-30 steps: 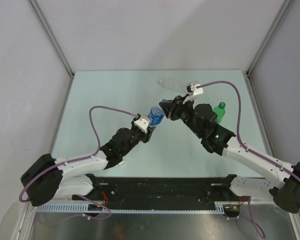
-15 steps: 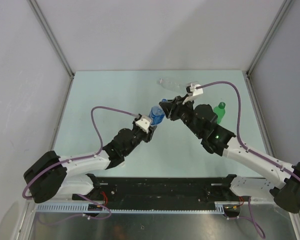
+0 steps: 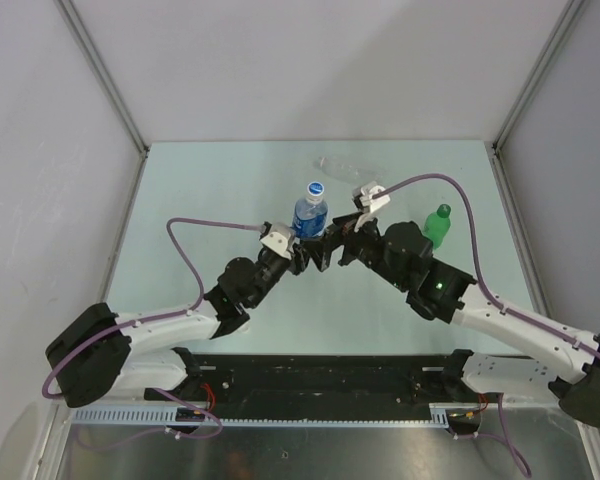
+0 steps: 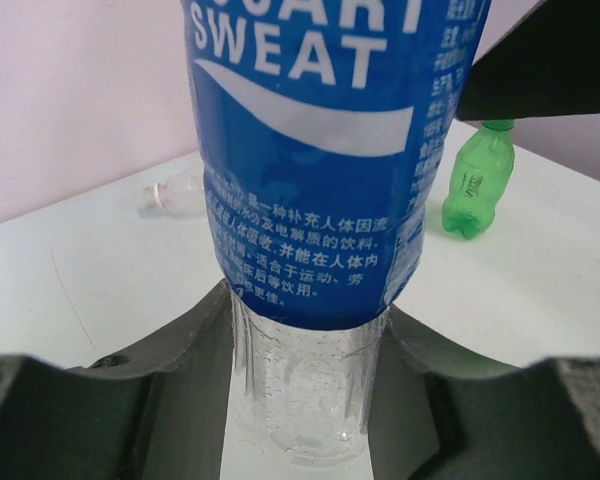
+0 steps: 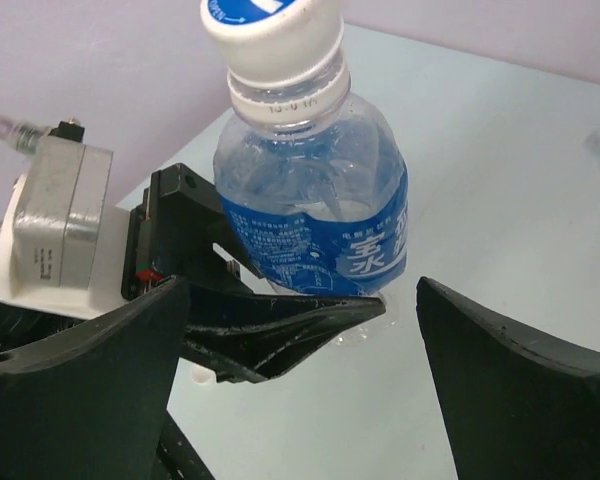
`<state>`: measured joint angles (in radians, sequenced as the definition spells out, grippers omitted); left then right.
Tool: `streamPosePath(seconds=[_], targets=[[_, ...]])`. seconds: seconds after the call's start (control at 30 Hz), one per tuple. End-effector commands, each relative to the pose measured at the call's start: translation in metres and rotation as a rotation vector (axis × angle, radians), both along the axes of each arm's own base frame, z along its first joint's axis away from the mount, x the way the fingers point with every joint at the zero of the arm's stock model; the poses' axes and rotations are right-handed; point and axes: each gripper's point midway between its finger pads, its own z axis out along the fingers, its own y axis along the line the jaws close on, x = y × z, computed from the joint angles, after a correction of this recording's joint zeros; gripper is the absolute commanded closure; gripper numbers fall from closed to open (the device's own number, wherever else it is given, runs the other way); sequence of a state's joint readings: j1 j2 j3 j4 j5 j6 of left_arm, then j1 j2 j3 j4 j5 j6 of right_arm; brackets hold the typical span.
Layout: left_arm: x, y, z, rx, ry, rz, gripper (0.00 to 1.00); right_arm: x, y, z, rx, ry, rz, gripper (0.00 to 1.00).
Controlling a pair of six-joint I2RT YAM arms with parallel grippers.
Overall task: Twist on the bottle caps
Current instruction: Screw the bottle cap onto the plastic bottle.
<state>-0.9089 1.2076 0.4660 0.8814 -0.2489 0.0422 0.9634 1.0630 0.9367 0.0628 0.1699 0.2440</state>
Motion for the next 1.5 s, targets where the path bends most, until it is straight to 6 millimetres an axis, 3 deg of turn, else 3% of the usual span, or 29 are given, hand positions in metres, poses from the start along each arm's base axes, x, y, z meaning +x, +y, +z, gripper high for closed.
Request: streamPosePath(seconds=[0.0, 0.1, 0.23, 0.33, 0.43, 0.7, 0.93, 1.2, 1.47], targets=[[-0.002, 0.003, 0.036, -0.092, -0.077, 0.004, 1.0, -0.016, -0.013, 0.015, -0.026, -0.097, 0.053, 0.01], [-0.008, 0.006, 0.032, -0.066, -0.099, -0.052, 1.0, -0.028, -0.029, 0.024, -0.068, -0.216, 0.105, 0.01], [-0.034, 0.001, 0.024, -0.011, -0.141, -0.293, 1.0, -0.063, -0.045, 0.033, -0.159, -0.473, 0.288, 0.01], [-0.058, -0.002, 0.008, 0.074, -0.153, -0.499, 1.0, -0.088, -0.055, 0.024, -0.293, -0.686, 0.44, 0.03], [-0.069, -0.002, -0.017, 0.184, -0.103, -0.604, 1.0, -0.107, -0.056, 0.013, -0.379, -0.842, 0.573, 0.05], [-0.093, 0.005, -0.051, 0.297, -0.083, -0.715, 1.0, -0.102, -0.049, 0.008, -0.421, -0.836, 0.655, 0.11], [-0.095, 0.004, -0.065, 0.346, -0.04, -0.76, 1.0, -0.098, -0.045, 0.01, -0.416, -0.8, 0.665, 0.16], [-0.093, 0.002, -0.075, 0.375, -0.006, -0.779, 1.0, -0.099, -0.044, 0.02, -0.384, -0.808, 0.656, 0.22], [-0.094, 0.0, -0.074, 0.372, -0.001, -0.796, 1.0, -0.096, -0.037, 0.014, -0.392, -0.754, 0.686, 0.3]])
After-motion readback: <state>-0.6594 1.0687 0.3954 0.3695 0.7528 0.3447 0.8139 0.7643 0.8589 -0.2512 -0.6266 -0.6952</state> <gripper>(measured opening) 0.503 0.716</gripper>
